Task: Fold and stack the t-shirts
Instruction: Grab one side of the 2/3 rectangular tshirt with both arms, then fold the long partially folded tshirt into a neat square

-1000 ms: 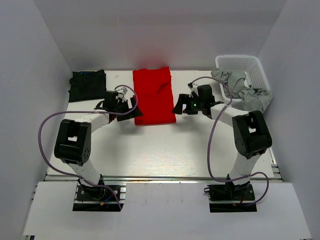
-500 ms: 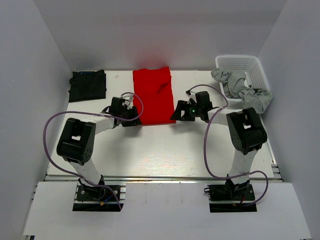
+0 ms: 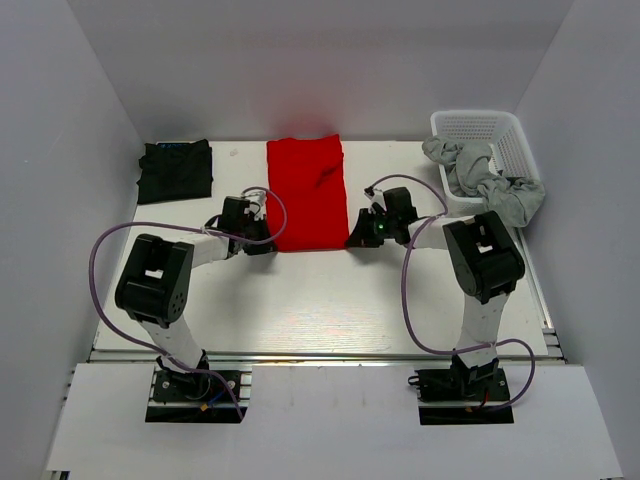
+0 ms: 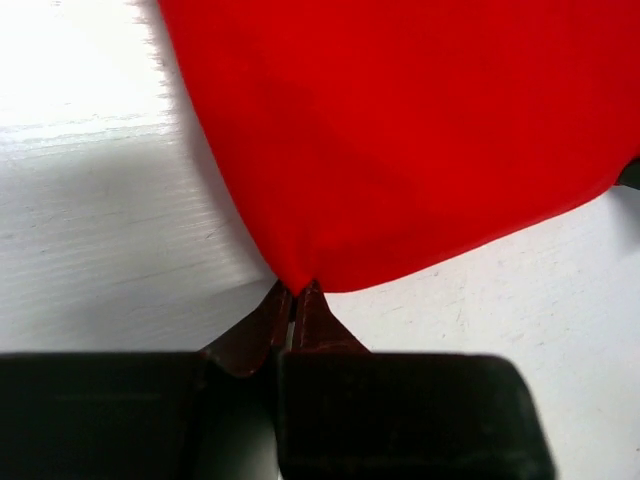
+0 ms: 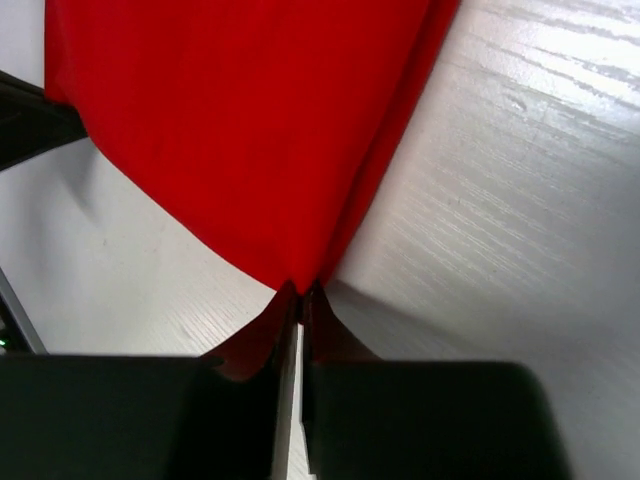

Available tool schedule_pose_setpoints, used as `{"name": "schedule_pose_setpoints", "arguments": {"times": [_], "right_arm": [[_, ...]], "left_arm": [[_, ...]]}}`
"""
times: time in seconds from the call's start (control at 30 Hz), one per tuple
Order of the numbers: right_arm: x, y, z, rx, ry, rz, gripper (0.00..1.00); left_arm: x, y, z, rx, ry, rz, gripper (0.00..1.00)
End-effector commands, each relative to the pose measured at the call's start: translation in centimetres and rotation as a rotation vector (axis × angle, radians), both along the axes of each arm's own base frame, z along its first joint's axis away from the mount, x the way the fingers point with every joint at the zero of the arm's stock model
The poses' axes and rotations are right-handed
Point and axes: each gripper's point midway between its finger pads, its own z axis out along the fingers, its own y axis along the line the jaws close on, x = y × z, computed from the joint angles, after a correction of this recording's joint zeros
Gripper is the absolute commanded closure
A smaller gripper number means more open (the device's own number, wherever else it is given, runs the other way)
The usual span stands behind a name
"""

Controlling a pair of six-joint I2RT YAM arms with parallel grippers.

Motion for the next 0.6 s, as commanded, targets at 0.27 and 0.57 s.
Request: {"name": "schedule_pose_setpoints", "arguments": {"times": [0.27,0.57], "right_arm": [[-0.5,0.3,2.7,0.03,-0.064,0.029,1.0],[-6.6,-0.4,4.4,0.065,-0.015,0.096,1.0]], "left_arm": [[-1.3,-0.3,1.5,-0.021,-0.095,-0.064,1.0],[-7.7,-2.2,4.2,-0.163,-0.075,-0.142,1.0]]}}
